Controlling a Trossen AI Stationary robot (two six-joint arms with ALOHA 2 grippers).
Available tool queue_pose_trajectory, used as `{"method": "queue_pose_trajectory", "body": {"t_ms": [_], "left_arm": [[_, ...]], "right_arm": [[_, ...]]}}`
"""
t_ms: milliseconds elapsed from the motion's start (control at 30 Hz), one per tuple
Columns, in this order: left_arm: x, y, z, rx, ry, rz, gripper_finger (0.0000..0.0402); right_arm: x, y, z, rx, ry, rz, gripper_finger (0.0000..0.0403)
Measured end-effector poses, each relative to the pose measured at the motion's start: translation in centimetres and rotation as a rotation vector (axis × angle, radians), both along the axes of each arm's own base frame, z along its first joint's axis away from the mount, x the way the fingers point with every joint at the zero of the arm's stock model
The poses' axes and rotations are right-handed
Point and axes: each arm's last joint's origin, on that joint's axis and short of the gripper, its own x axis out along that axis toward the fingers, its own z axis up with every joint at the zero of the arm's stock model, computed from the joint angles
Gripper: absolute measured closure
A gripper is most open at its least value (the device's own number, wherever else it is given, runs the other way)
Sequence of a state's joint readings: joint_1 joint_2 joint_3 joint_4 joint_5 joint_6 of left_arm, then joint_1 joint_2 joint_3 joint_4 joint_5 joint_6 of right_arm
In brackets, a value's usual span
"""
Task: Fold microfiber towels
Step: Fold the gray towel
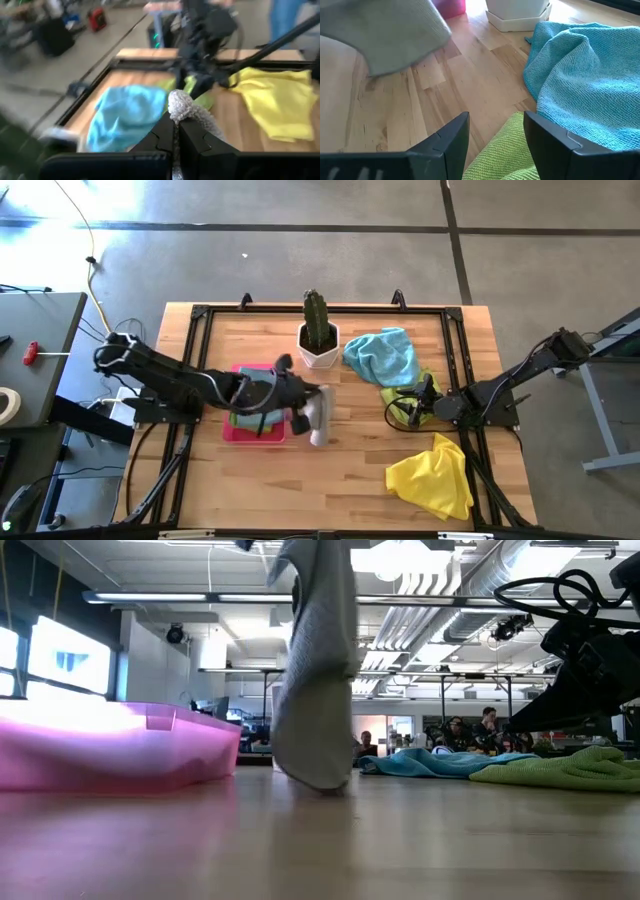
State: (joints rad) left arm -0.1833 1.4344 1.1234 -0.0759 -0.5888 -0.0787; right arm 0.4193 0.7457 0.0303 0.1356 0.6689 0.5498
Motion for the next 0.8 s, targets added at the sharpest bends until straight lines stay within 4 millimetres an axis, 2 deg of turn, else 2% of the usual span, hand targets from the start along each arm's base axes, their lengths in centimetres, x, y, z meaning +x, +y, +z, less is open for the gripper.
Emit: {"method": "queue_pose_trajectory", "body": {"t_ms": [200, 300, 367, 500, 600, 700, 800], "left_arm": [[2.6, 0.1, 0.7, 0.145, -0.196, -0.055, 0.0401], [3.0, 0.0, 1.1, 0.172, -0.252, -0.078, 0.0401], [2.9, -0.9, 0.9, 0.128, -0.245, -0.158, 0.0401], [2.1, -3.9, -1.7, -0.089, -0.043, -0.342, 0.0396], [1.7, -6.1, -4.4, -0.223, 0.126, -0.355, 0.0389], [1.8, -7.9, -7.4, -0.237, 0.25, -0.324, 0.0383], [1.8, -9.0, -9.3, -0.207, 0.32, -0.303, 0.0378]], "right_arm": [[0.0, 0.0, 0.0, -0.001, 0.003, 0.0, 0.0222], [0.0, 0.0, 0.0, -0.002, 0.005, 0.0, 0.0222], [0.0, 0.0, 0.0, -0.002, 0.004, 0.0, 0.0222], [0.0, 0.0, 0.0, -0.002, 0.004, 0.0, 0.0222], [0.0, 0.0, 0.0, -0.002, 0.004, 0.0, 0.0222], [0.0, 0.0, -0.1, -0.004, 0.009, 0.0, 0.0222], [-0.1, 0.0, -0.1, -0.008, 0.018, 0.0, 0.0222]]}}
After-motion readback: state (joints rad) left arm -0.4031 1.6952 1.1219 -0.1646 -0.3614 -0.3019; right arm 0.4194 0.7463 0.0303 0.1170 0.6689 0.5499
